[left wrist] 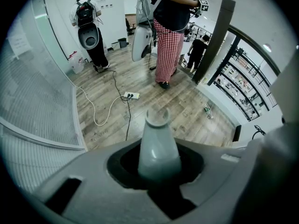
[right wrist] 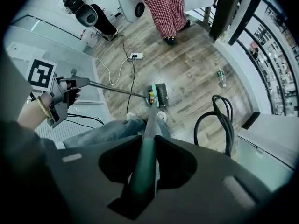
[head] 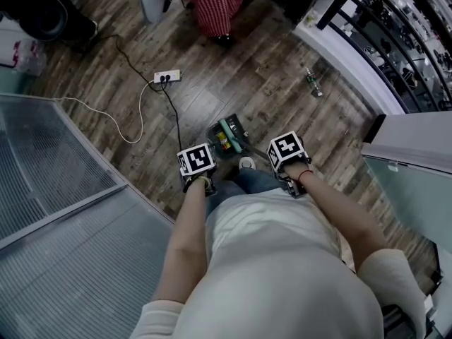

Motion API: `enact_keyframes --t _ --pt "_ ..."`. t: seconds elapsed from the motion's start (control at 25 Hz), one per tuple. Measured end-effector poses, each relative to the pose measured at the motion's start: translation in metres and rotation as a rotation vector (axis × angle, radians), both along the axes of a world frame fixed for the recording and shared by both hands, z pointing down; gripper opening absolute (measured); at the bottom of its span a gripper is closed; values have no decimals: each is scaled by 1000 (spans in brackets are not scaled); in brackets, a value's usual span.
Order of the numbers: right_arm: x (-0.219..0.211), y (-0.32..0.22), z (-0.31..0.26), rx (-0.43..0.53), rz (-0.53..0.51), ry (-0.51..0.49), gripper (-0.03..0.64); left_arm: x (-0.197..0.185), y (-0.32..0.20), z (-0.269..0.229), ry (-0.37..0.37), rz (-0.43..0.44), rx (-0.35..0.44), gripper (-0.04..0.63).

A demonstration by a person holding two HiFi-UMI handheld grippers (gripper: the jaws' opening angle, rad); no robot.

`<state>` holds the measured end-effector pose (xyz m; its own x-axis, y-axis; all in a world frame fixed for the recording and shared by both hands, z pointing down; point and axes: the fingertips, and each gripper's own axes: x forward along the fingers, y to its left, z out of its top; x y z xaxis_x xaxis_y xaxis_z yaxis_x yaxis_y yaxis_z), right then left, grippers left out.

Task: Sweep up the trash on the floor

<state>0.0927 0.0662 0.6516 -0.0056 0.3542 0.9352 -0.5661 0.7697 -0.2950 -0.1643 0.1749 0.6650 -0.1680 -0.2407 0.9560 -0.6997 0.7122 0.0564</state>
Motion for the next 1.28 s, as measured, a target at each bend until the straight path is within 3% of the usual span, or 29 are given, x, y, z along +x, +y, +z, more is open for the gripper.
enact_keyframes --t 0.24,0.52,0.68,1.08,1.28 --pt "17 -23 -9 53 -40 -15 98 1 1 -1 0 1 -1 95" --pt "30 -54 -2 196 -7 -4 98 1 4 -1 -2 6 0 94" --pt "34 -67 7 262 -11 27 98 -5 9 -5 -39 15 -13 94" --pt "47 -69 34 309 -91 133 98 2 14 -2 -8 -5 -6 94" --pt "49 -60 42 271 -96 146 98 2 19 -1 -11 -7 -13 94"
